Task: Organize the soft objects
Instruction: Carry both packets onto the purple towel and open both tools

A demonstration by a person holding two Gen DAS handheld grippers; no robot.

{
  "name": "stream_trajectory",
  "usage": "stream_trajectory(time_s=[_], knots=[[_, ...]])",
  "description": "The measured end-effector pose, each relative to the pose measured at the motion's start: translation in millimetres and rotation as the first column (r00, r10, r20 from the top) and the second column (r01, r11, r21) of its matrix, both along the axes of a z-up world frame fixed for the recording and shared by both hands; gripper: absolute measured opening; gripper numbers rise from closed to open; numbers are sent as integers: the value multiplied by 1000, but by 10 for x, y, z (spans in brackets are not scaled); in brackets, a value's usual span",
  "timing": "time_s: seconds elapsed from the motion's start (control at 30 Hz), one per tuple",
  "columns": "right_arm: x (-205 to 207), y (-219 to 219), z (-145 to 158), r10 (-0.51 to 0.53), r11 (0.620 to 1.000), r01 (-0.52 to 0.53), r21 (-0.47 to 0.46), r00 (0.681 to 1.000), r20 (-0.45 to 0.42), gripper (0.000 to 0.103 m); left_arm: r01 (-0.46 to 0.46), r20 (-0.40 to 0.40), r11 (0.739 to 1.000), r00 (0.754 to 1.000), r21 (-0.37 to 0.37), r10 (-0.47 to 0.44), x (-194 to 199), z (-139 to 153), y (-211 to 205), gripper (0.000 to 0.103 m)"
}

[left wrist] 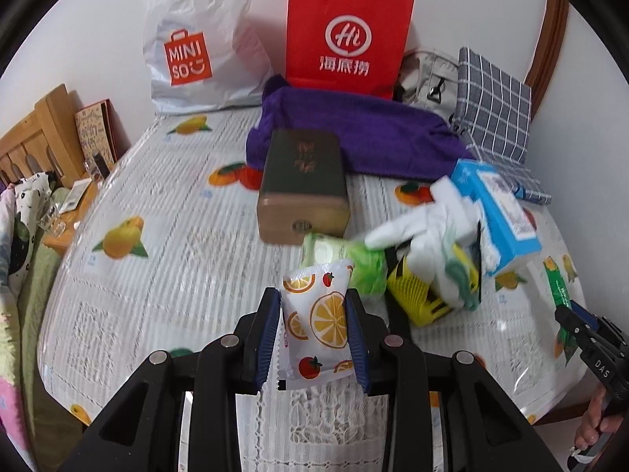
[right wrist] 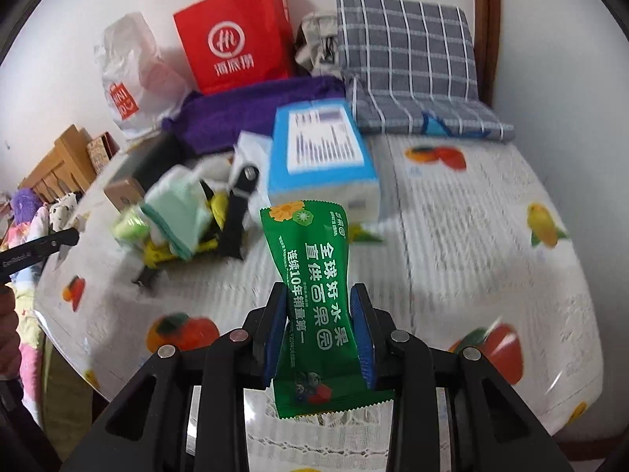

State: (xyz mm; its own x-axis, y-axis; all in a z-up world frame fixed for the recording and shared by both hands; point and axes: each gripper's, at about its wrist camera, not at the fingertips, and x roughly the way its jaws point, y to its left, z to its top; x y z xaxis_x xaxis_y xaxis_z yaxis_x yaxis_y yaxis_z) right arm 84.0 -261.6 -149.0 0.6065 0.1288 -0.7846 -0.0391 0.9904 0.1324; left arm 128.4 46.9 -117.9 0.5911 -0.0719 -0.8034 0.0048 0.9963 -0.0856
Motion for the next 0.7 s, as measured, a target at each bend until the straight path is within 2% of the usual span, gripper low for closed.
stream_trajectory(time_s=[0.27,0.7], knots=[[296,73,443,27,1000,-28,12,997,73,33,-14,29,1000,999,-6,14,285,243,64,31],[1019,90,748,20,1000,-20,-2,992,122,34,-11,93,1000,996,28,8,971,605,64,32]])
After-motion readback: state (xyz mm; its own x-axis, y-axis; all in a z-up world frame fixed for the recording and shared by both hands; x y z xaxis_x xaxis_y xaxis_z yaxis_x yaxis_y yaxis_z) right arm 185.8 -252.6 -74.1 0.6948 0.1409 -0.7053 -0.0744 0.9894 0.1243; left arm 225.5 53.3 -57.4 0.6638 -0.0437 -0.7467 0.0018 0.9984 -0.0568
